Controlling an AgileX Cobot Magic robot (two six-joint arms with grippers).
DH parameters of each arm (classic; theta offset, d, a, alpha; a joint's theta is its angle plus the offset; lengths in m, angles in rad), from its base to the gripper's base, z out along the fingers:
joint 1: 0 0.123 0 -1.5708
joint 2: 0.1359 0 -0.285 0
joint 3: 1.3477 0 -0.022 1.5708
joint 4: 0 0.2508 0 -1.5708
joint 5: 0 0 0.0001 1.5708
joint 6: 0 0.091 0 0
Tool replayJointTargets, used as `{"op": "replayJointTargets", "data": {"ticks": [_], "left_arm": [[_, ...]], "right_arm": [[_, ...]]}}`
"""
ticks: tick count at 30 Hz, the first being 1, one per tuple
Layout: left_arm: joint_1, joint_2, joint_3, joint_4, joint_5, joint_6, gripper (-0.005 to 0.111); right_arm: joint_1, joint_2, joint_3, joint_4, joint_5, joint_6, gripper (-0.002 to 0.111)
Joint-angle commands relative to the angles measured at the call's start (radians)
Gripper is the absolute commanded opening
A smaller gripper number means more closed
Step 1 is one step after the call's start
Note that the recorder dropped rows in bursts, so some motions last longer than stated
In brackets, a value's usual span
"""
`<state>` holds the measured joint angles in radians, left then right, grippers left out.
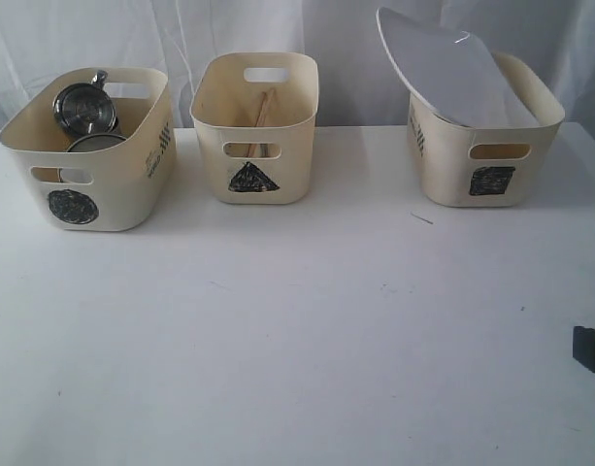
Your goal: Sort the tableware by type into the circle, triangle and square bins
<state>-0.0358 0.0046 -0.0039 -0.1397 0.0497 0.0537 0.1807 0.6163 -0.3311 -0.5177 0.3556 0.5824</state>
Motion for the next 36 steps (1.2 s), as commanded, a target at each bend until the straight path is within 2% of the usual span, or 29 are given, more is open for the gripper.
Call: {"op": "replayJointTargets", "data": {"ticks": [1, 9, 24, 32, 34, 36], "left_arm": [[0.003, -0.005, 0.004, -0.01, 0.002, -0.005, 0.0], [0.003, -0.005, 0.004, -0.01, 0.002, -0.005, 0.0], [0.003, -0.005, 0.004, -0.01, 0.002, -0.005, 0.0], [0.003, -0.005, 0.004, -0.01, 0.002, -0.005, 0.0], [0.003, -0.005, 0.004, -0.01, 0.002, -0.005, 0.0], [0.003, -0.005, 0.004, -0.01, 0.002, -0.005, 0.0]], "right_arm": [[-0.012, -0.009, 0.007, 0.0, 0.003, 0.007, 0.0], [-0.009, -0.075, 0.013, 0.002, 0.018, 0.007, 0.0], [-0.014, -0.616, 0.296, -0.001, 0.038, 0.023, 0.0], [-0.012, -0.616, 0.32, 0.004, 0.053, 0.023, 0.0], [-0.012, -0.616, 0.331, 0.1, 0.047, 0.011, 0.0], [-0.012, -0.616, 0.331, 0.178, 0.018, -0.122, 0.0]]}}
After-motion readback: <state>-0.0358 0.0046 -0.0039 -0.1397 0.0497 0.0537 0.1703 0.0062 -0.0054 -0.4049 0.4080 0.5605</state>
